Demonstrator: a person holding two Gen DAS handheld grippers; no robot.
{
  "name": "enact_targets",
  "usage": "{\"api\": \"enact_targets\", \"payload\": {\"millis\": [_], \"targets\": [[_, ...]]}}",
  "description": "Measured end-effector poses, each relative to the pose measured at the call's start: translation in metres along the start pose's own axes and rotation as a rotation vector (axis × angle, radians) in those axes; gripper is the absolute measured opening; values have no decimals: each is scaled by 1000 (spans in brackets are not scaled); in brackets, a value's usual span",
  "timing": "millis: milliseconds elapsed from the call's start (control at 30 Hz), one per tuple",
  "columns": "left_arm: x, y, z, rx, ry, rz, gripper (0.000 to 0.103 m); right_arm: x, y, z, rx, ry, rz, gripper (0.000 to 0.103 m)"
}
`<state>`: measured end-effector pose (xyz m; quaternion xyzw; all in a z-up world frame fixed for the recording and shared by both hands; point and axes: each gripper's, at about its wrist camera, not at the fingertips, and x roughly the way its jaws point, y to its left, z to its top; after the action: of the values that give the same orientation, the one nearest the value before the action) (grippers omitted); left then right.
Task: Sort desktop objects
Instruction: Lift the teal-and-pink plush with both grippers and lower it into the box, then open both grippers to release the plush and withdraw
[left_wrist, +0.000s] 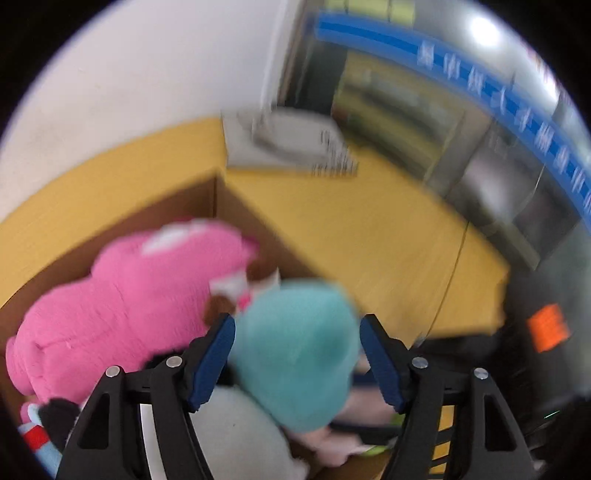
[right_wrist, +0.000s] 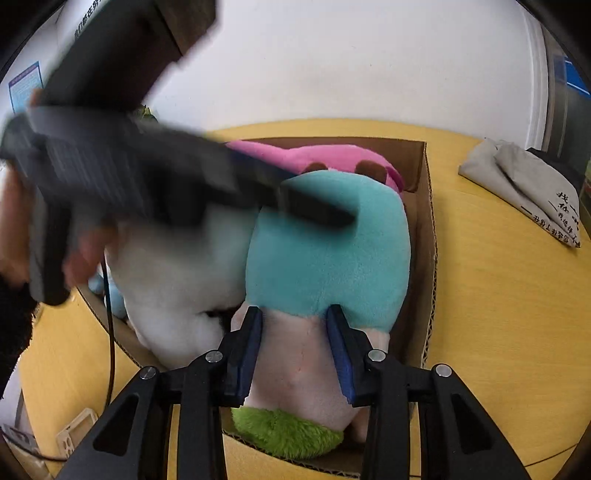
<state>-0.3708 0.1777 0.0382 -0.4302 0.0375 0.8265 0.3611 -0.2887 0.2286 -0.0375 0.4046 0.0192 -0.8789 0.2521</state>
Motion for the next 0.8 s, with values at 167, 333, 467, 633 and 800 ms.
{"api": "enact_targets", "payload": {"millis": [167, 333, 467, 633, 800], "targets": [[48, 13, -9, 11, 127, 20, 69, 8, 3, -5, 3, 8, -34, 40], [55, 3, -13, 94, 145, 106, 70, 2, -5, -5, 33, 4, -45, 41], [36, 2, -15, 42, 91, 135, 70, -2, 3, 0, 11, 7, -108, 44], [-58, 1, -34, -75, -47, 79, 67, -61, 29, -10, -14, -90, -48, 90], [-174, -8, -127, -110, -84, 127, 76, -62, 96, -59, -167, -24, 70, 103]]}}
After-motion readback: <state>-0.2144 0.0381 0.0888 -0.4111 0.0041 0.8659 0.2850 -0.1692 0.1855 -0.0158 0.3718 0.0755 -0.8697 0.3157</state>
